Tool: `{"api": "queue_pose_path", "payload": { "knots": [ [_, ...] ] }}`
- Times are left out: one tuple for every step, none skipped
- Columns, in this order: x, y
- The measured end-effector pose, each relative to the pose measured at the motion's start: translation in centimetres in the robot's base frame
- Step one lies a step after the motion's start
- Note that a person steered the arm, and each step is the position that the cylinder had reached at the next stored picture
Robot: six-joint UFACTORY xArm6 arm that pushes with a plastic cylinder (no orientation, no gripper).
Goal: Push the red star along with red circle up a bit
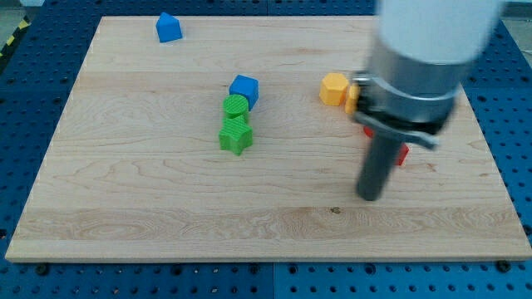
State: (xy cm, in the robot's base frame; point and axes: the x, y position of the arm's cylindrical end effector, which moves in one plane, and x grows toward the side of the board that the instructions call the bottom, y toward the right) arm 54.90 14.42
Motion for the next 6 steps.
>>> {"api": "queue_pose_path", "payload": {
  "knots": [
    [-1.5, 2.2],
    [-4.1, 2.3],
    [-5.1, 2.3],
    [-5.9, 2.3],
    [-6.7, 1.7],
    [-7.7, -0.8]
  ]
}}
